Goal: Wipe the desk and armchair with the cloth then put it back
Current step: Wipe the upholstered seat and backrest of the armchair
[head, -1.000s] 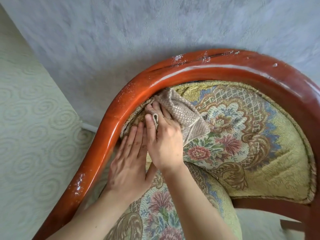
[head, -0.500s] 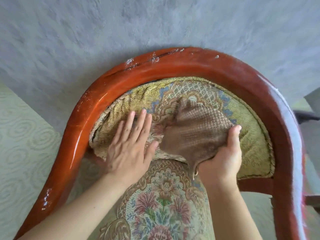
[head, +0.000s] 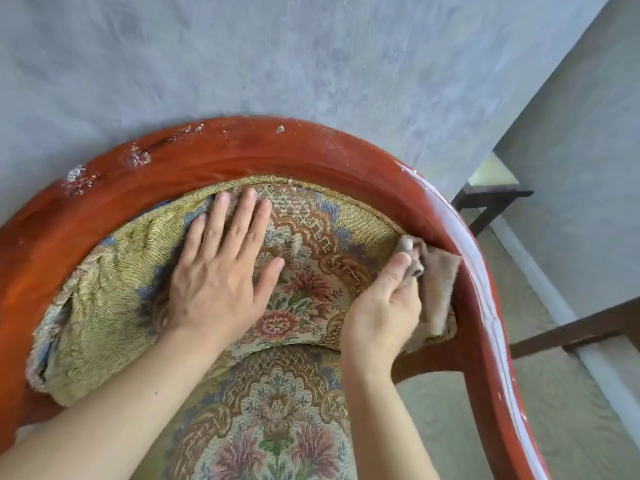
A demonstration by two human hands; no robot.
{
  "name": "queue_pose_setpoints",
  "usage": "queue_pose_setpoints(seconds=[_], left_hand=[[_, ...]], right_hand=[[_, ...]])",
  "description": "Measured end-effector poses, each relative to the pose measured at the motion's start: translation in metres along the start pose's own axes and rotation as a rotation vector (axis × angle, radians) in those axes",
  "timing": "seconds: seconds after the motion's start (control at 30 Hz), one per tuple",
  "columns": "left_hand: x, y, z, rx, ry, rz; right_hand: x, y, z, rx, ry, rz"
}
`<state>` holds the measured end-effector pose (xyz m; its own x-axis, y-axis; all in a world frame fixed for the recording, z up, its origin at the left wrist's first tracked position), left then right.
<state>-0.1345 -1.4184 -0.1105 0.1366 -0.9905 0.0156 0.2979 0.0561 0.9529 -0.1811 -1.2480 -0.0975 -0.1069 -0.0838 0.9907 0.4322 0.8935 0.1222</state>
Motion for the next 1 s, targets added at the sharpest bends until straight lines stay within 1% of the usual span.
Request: queue_pose_setpoints(seconds=[0.03,0.1,0.23,0.33,0.57,0.73,0.87,1.0], left_hand=[[0.001,-0.002,0.000,-0.009,-0.009,0.010],[0.002,-0.006,0.000,-0.028,-0.033,0.017],[0.001,-0.008,0.000,-0.054,-0.036,0.010],[-0.002,-0.009,0.000,-0.058,-0.030,0.001],[0.000,-0.008,-0.001,-0.061,-0.049,0.007],[-0.001,-0.001,-0.001,-0.059,-0.054,-0.025],[0.001,0.007,-0.004,-0.023,-0.061,-0.075],[0.007,0.016,-0.007,-0.007,-0.098,-0.101]], right_hand=[[-0.002,-0.007,0.000,0.020,0.031,-0.075],[-0.003,-0.022,0.000,0.025,0.071,-0.138],[-0.010,-0.031,0.002,-0.053,0.195,-0.229],[-0.009,-0.037,0.001,-0.070,0.208,-0.255],[0.002,-0.059,-0.010,-0.037,0.296,-0.279],[0.013,-0.076,-0.026,0.100,0.377,-0.287],[0.017,-0.082,-0.040,0.340,0.465,-0.350],[0.024,-0.080,-0.044,0.508,0.485,-0.343]])
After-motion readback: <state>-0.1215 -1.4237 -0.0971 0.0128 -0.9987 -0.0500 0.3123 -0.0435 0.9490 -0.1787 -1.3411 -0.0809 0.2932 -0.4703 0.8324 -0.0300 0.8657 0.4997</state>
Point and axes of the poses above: each hand's wrist, its own z-axis towards the middle knuckle, its own y-axis out of the back of the hand, x = y × z, the point moved 1 cm from there along z, towards the middle knuckle, and after that the axes turned 7 degrees about -y, right-handed, at the moved point
